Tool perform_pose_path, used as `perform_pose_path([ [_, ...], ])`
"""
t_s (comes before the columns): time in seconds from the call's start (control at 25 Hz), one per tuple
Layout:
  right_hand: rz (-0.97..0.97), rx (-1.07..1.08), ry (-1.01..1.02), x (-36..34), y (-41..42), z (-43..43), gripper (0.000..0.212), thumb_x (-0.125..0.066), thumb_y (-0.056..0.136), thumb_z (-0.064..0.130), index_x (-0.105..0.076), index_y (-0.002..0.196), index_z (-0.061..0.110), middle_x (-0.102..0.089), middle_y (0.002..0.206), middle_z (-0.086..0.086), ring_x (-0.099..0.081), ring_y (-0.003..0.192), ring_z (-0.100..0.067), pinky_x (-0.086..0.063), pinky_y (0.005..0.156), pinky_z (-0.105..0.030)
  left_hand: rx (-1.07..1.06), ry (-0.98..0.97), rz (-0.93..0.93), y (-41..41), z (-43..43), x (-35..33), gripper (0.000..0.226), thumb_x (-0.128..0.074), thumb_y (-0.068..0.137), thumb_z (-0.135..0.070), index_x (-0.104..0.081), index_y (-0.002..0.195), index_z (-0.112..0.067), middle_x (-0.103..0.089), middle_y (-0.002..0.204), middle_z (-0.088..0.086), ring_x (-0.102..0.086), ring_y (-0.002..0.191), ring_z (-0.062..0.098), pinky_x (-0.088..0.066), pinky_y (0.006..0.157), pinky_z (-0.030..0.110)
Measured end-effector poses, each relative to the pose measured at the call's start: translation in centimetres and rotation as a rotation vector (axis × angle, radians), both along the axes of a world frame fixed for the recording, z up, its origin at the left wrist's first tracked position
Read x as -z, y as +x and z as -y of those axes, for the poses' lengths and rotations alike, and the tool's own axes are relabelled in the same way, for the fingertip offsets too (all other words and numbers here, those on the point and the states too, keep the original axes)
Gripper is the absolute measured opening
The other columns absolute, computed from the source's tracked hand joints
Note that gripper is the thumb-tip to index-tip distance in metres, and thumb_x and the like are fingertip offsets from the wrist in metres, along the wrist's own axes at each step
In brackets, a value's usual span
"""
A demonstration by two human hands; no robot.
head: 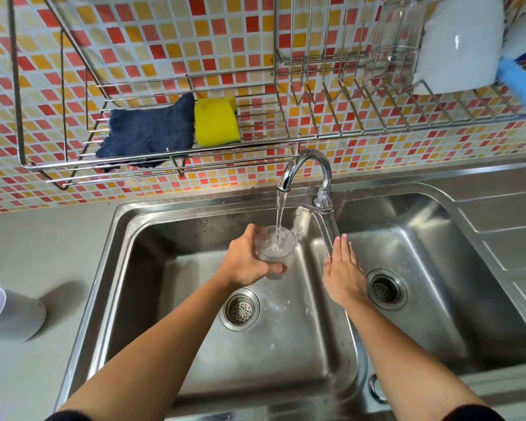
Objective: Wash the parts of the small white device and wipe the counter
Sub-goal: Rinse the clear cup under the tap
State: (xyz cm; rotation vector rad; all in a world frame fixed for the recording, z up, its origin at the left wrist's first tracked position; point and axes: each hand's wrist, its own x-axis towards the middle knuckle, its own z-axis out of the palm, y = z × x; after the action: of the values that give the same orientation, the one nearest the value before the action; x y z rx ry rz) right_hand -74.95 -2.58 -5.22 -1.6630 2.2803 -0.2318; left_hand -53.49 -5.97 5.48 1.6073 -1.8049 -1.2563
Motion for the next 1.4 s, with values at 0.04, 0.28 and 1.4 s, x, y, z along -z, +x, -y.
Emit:
perform_pose_path([
  [0.04,0.064,0.032,-0.013,-0.1,-0.1,0.1,0.054,-0.025,0.099,0.026,-0.009,0.149,0.01,-0.001,0.159,-0.003,-0.017,0.143,-0.022,-0.022,0.114,-0.036,0.0,0.001,0.0,0.1,0.0,0.1,0.077,-0.085,0.044,-0.031,-0.049,0.111,-0.017,-0.066,0.104,-0.002,-0.063,0.094,0.018,-0.051,0.082,0.029],
  [0.28,0.257,0.116,-0.367,-2.7,-0.2,4.3,0.046,-0.048,0.092,0.009,-0.041,0.137,0.005,-0.046,0.138,-0.017,-0.045,0.124,-0.034,-0.037,0.102,-0.039,-0.005,-0.019,-0.009,0.4,0.2,0.1,0.07,-0.09,0.052,-0.019,-0.049,0.109,-0.017,-0.066,0.1,-0.006,-0.063,0.09,0.015,-0.047,0.069,0.012],
  [1.4,-0.255,-0.149,-0.105,1.1,1.6,0.7,0.059,-0.031,0.086,-0.001,-0.017,0.144,-0.002,-0.013,0.153,-0.018,-0.016,0.142,-0.031,-0.017,0.114,-0.039,0.197,-0.12,0.703,1.8,-1.5,3.4,0.096,-0.075,0.06,-0.048,-0.028,0.143,-0.034,-0.036,0.125,0.001,-0.033,0.117,0.023,-0.039,0.089,0.041],
])
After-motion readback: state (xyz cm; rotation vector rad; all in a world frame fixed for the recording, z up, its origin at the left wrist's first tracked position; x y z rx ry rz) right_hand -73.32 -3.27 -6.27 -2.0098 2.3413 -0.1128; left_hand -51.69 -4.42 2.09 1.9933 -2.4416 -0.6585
